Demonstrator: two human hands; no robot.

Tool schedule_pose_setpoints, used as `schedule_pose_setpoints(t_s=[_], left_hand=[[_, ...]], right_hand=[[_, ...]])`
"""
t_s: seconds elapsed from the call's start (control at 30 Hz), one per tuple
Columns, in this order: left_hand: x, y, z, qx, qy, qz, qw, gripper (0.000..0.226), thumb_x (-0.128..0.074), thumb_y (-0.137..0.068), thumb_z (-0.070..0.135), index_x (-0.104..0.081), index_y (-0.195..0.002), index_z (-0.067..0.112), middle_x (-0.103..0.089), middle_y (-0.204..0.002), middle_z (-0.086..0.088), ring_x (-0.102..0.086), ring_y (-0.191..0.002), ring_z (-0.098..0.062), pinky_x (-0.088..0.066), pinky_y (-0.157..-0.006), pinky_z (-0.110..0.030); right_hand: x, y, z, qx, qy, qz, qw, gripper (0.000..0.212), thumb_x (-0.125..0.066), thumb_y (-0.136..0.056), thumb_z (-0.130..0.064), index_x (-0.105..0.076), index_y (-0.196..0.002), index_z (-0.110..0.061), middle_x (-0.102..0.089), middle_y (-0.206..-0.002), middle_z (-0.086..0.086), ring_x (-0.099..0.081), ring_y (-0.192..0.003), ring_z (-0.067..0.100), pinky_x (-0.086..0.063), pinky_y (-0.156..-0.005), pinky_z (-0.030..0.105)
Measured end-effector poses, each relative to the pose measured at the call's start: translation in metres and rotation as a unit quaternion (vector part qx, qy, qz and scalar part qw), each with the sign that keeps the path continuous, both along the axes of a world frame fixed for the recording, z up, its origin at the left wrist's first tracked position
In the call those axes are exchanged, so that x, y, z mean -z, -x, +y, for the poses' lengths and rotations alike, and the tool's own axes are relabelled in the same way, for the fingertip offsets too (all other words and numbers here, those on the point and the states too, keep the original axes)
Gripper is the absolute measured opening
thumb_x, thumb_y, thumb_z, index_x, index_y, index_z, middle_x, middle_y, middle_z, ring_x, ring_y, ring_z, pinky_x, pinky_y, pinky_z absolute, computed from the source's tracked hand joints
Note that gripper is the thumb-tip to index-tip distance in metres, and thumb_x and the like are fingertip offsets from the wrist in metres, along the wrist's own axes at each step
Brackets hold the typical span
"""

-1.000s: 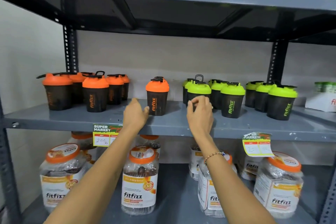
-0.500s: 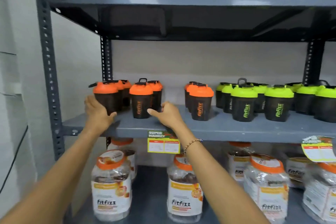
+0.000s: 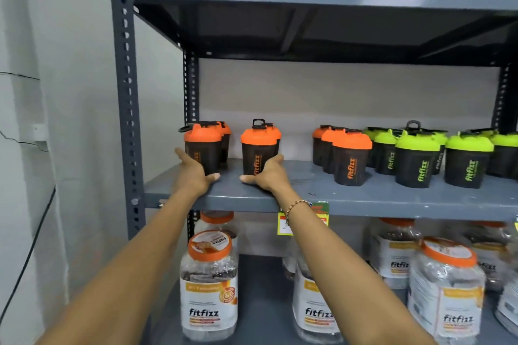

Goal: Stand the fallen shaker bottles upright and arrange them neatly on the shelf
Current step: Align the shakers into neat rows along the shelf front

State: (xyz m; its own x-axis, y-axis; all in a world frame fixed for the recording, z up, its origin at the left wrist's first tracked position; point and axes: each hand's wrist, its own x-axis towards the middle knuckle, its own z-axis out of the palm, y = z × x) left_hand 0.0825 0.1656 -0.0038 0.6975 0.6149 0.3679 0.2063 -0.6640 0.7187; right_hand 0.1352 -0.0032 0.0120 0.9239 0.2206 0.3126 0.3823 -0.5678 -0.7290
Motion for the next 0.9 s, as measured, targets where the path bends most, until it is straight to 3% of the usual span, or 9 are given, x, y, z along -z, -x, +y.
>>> schedule_pose_setpoints(t_s=[0.1, 0.2, 0.47, 0.9], left_hand=[[-0.0002, -0.0019, -0.0001, -0.033, 0.001, 0.025, 0.999, 0.106, -0.063, -0.089, 0.030, 0.020, -0.147, 0.002, -0.042, -0.143, -0.022, -0.047, -0.124, -0.039, -0.038, -0.103, -0.046], [-0.0001, -0.0040, 0.0002, -0.046, 0.001, 0.033, 0.998, 0.091, -0.061, -0.090, 0.027, 0.002, -0.149, -0.001, -0.044, -0.140, -0.022, -0.046, -0.125, -0.040, -0.039, -0.104, -0.047], [0.0017, -0.0038, -0.0004, -0.042, -0.028, 0.043, 0.998, 0.063, -0.060, -0.090, 0.028, -0.027, -0.135, 0.000, -0.050, -0.131, -0.021, -0.050, -0.119, -0.039, -0.042, -0.097, -0.047], [0.0024, -0.0047, 0.0009, -0.038, -0.032, 0.034, 0.998, 0.063, -0.062, -0.088, 0.030, -0.029, -0.134, 0.001, -0.050, -0.130, -0.020, -0.051, -0.117, -0.037, -0.044, -0.096, -0.048]], right_hand=[[0.0025, -0.0023, 0.0014, 0.015, 0.005, -0.012, 1.000, 0.085, -0.083, -0.070, -0.029, -0.029, -0.128, 0.002, -0.050, -0.136, 0.021, -0.049, -0.126, 0.038, -0.043, -0.104, 0.046], [0.0050, -0.0027, -0.0022, 0.028, 0.004, -0.022, 0.999, 0.079, -0.081, -0.072, -0.025, -0.033, -0.127, 0.003, -0.054, -0.133, 0.022, -0.052, -0.123, 0.038, -0.044, -0.101, 0.045], [0.0052, -0.0054, -0.0033, 0.078, -0.032, 0.002, 0.996, 0.071, -0.076, -0.078, -0.016, -0.033, -0.131, 0.002, -0.051, -0.136, 0.022, -0.048, -0.128, 0.039, -0.041, -0.102, 0.042], [0.0056, -0.0039, -0.0043, 0.087, -0.018, 0.014, 0.996, 0.066, -0.070, -0.080, -0.018, -0.032, -0.131, 0.000, -0.051, -0.134, 0.020, -0.048, -0.126, 0.037, -0.043, -0.101, 0.043]])
